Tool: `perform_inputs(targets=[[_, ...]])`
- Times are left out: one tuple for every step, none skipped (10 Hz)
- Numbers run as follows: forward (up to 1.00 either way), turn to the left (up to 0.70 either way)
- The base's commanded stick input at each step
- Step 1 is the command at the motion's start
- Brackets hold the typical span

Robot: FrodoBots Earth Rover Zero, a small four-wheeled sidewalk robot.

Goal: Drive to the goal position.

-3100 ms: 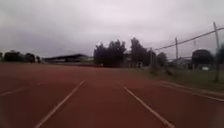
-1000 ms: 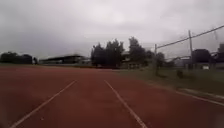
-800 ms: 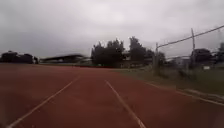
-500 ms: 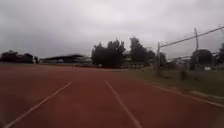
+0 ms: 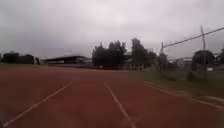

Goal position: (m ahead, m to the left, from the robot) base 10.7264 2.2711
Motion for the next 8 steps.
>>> perform_inputs(targets=[[0.7,0.0],[0.7,0.0],[0.7,0.0],[0.7,0.0],[0.7,0.0],[0.7,0.0],[0.7,0.0],[0.7,0.0]])
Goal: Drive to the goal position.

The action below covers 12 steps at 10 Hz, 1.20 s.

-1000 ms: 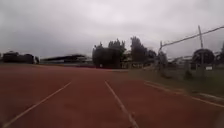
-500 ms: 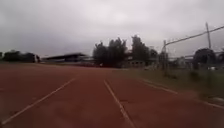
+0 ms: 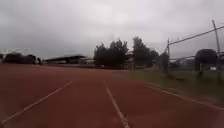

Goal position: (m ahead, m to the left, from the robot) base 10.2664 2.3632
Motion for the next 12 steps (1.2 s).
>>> perform_inputs(targets=[[0.7,0.0],[0.7,0.0],[0.7,0.0],[0.7,0.0],[0.7,0.0],[0.7,0.0],[0.7,0.0],[0.7,0.0],[0.7,0.0],[0.7,0.0],[0.7,0.0],[0.7,0.0]])
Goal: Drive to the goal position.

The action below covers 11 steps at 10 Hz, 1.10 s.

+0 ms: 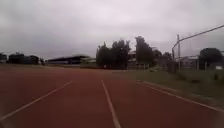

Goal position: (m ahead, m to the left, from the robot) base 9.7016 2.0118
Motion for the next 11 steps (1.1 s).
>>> perform_inputs(targets=[[0.7,0.0],[0.7,0.0],[0.7,0.0],[0.7,0.0],[0.7,0.0],[0.7,0.0],[0.7,0.0],[0.7,0.0],[0.7,0.0],[0.7,0.0],[0.7,0.0]])
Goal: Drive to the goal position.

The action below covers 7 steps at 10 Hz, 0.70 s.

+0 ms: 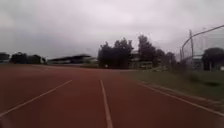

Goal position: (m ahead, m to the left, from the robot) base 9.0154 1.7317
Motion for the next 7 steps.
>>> perform_inputs(targets=[[0.7,0.0],[0.7,0.0],[0.7,0.0],[0.7,0.0],[0.7,0.0],[0.7,0.0],[0.7,0.0]])
